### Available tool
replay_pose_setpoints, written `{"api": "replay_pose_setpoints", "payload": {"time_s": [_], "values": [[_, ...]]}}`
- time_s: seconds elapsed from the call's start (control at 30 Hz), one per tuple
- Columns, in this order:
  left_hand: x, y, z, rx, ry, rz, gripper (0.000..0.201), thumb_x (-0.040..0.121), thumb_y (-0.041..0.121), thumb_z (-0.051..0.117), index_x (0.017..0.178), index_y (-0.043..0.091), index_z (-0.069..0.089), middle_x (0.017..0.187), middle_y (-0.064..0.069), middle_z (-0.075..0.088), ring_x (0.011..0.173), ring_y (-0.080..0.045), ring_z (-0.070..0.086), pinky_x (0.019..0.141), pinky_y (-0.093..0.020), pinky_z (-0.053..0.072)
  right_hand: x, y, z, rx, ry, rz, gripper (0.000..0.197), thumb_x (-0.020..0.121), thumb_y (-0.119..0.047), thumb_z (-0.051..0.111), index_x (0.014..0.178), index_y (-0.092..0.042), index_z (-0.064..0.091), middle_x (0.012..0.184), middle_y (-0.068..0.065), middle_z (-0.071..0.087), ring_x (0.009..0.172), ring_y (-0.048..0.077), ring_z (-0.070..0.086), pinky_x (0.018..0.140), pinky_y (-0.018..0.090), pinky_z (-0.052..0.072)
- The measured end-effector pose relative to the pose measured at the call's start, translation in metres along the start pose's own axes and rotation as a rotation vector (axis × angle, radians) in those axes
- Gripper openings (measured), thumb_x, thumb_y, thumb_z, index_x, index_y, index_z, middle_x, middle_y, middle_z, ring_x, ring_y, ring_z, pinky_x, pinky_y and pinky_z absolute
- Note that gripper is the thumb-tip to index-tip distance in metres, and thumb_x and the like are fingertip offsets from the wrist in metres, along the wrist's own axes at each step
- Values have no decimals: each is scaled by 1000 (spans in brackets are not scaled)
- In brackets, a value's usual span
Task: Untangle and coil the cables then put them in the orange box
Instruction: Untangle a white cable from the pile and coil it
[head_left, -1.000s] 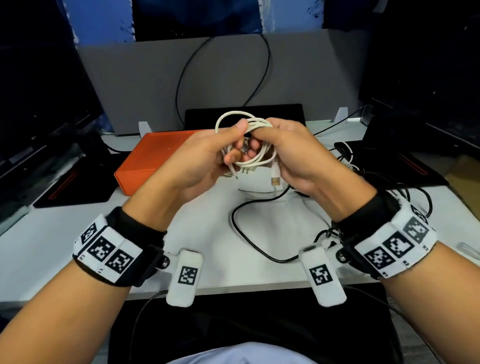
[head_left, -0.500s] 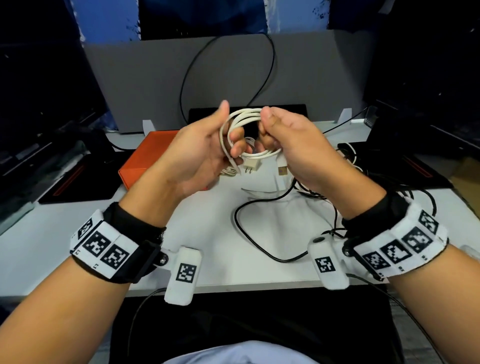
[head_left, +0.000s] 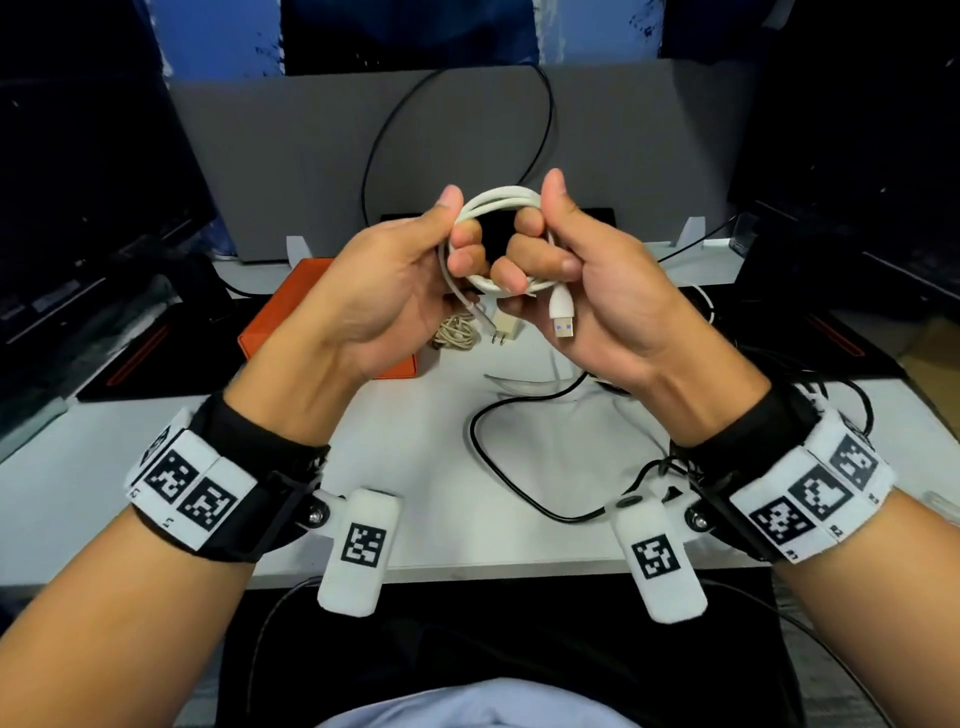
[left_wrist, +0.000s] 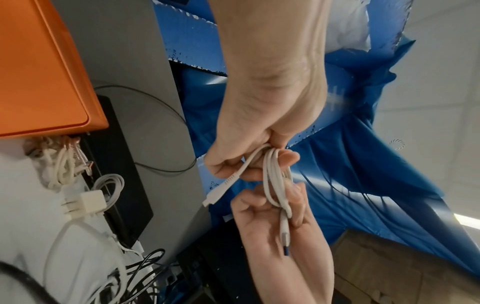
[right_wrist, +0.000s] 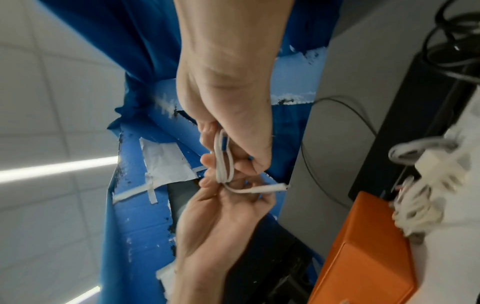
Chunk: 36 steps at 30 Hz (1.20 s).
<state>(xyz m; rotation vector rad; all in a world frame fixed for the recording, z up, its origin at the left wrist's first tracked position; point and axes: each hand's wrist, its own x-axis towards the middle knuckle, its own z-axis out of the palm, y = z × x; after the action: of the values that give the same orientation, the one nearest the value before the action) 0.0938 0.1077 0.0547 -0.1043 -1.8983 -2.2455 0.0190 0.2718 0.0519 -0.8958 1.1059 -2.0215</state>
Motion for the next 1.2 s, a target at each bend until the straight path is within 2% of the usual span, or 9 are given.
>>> {"api": "replay_pose_setpoints", "payload": {"time_s": [0.17,0.27,0.4,0.47,0.67,0.83,0.93,1.0,1.2], "values": [[-3,2,2,-12,-11,2,46,110,39,34,73,19,50,65,2,42,84,-33,32,90,-45,23,-3,-6,-8,-63,-131,4,30,112,-28,32,91,-13,46,66,0,24,72,15,47,52,27,33],[-2,-2,6,116,22,35,45,110,40,35,75,17,52,68,0,49,89,-36,35,87,-48,30,-2,-8,-15,-119,-99,2,26,112,-24,33,93,-12,47,68,0,27,70,14,44,45,23,29],[0,-5,2,391,101,73,38,110,32,42,98,9,69,94,-13,71,91,-34,61,94,-56,52,4,-1,-17,-329,73,-66,30,113,-24,34,87,-16,46,69,2,27,66,16,36,48,25,31],[-1,1,-7,578,98,66,27,108,25,49,110,8,70,97,-10,73,91,-24,67,94,-46,56,6,3,-17,-426,150,-104,32,113,-24,33,85,-17,46,63,-5,34,64,15,37,52,26,33],[-10,18,-27,755,-2,-46,10,96,10,67,100,7,75,89,-16,75,76,-21,70,73,-31,59,11,-2,-25,-590,273,-176,31,113,-21,31,86,-16,46,56,-12,37,62,16,35,56,31,34],[0,6,-22,713,82,5,45,94,14,72,136,19,55,115,-17,68,74,-27,73,67,-32,60,8,4,-19,-447,145,-107,32,113,-19,31,85,-15,46,58,-8,35,57,13,38,52,27,34],[1,3,-22,775,-47,-15,18,96,8,68,113,9,70,92,-18,73,69,-19,70,66,-31,58,5,6,-14,-340,80,-70,31,113,-20,32,86,-13,45,59,-5,32,58,14,37,52,27,33],[-1,7,-23,715,-13,-6,10,93,10,69,100,2,70,81,-15,72,65,-18,68,63,-28,58,5,4,-16,-361,99,-82,31,113,-20,33,86,-14,45,59,-6,33,59,15,37,52,27,33],[-4,21,-18,437,143,191,5,96,9,65,97,5,68,79,-9,73,72,-21,73,69,-26,61,10,3,-23,-827,224,-221,32,112,-27,33,84,-20,49,58,-16,42,66,17,40,61,33,39]]}}
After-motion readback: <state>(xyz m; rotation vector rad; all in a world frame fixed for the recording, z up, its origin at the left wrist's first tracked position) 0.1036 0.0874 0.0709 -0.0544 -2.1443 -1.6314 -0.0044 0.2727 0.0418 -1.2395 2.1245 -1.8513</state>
